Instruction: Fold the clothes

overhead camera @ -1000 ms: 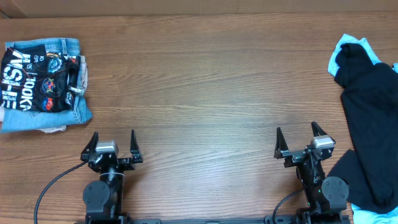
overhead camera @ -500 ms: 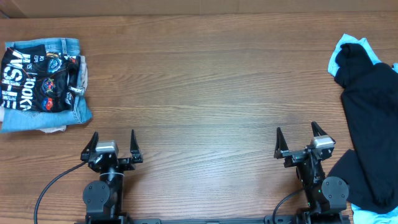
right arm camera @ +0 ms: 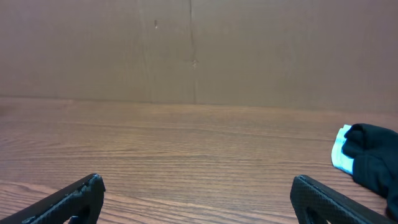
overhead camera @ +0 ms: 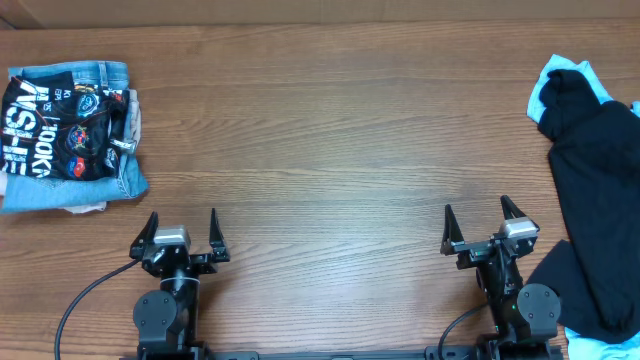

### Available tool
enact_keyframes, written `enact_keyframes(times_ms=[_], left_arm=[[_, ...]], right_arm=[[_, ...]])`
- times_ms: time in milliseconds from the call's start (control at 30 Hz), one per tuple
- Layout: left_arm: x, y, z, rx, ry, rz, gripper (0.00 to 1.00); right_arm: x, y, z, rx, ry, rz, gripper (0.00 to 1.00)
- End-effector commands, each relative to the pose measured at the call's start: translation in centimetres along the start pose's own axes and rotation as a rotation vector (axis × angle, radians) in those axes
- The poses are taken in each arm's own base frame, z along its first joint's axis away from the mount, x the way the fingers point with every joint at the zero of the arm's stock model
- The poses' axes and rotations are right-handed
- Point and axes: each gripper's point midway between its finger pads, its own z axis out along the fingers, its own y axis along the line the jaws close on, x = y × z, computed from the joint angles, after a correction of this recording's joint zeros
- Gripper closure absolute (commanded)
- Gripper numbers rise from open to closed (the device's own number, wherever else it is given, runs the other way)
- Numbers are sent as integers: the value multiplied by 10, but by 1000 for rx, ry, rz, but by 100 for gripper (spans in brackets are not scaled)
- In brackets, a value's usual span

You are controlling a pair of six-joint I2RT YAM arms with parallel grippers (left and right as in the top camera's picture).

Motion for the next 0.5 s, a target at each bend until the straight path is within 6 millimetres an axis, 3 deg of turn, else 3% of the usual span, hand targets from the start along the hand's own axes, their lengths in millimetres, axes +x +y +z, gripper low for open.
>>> enact_keyframes(times_ms=[0,467], left_arm=[[-1,-2,0,12,-7,-20,0],[-1,-3,0,12,-7,-21,0]], right_arm=[[1,-1,0,0,-8,-4,0],[1,0,0,-1,-8,-4,0]])
